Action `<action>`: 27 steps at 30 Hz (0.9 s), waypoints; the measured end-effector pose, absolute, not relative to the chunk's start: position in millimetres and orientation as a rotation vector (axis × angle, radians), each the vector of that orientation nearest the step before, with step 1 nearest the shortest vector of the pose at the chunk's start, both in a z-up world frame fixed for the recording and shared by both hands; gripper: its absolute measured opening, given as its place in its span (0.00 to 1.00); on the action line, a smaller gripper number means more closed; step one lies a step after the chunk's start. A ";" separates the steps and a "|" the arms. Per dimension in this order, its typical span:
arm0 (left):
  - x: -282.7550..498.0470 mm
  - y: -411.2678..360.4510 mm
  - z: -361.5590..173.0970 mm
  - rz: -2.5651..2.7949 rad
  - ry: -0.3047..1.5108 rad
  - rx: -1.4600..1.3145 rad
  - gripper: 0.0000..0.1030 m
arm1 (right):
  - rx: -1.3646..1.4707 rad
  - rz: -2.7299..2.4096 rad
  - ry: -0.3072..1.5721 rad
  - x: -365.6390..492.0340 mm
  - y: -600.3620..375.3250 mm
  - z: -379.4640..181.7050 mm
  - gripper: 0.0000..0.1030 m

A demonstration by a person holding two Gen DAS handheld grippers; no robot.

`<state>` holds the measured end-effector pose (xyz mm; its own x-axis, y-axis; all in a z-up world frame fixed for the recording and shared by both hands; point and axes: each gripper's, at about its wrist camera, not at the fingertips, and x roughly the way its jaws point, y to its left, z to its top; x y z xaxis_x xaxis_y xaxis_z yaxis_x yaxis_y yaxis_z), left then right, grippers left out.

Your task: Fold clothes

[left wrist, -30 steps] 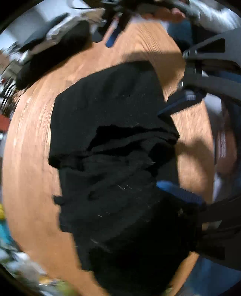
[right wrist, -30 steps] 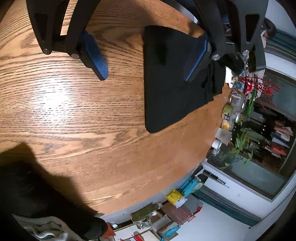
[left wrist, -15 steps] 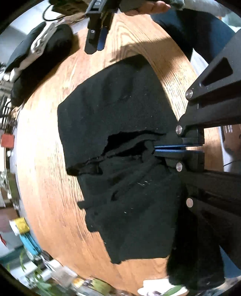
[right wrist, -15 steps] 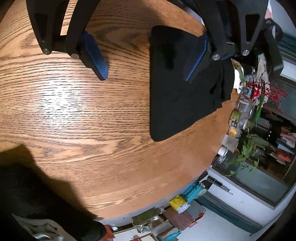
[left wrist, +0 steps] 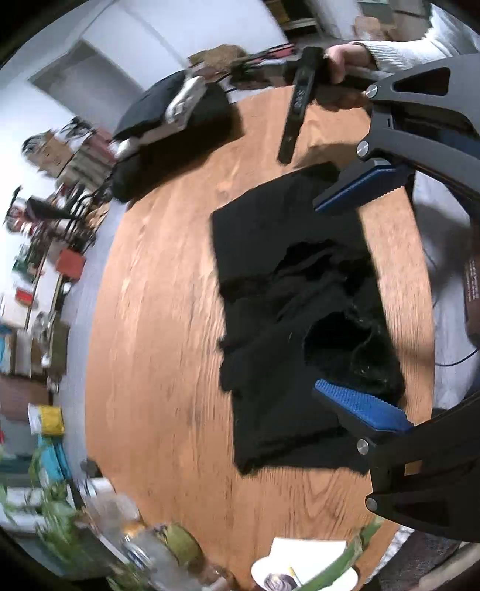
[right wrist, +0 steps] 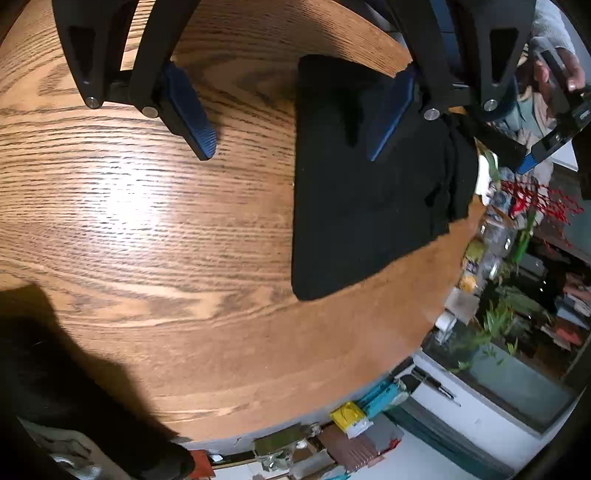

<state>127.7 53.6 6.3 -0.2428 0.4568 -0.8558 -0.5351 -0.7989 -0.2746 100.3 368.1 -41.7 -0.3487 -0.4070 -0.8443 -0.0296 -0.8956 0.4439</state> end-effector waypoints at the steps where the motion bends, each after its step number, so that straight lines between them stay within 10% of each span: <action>1: 137.0 62.7 6.2 2.065 0.147 -1.365 0.87 | 1.644 -2.332 -0.560 100.3 365.9 -44.0 0.84; 10: 113.6 62.6 7.8 2.121 0.283 -1.202 0.87 | 1.372 -2.137 -0.526 115.9 334.6 -15.7 0.83; 27: 132.3 -55.4 -85.8 1.905 -0.282 -1.698 0.86 | 1.478 -1.977 -0.275 113.5 240.7 -53.5 0.82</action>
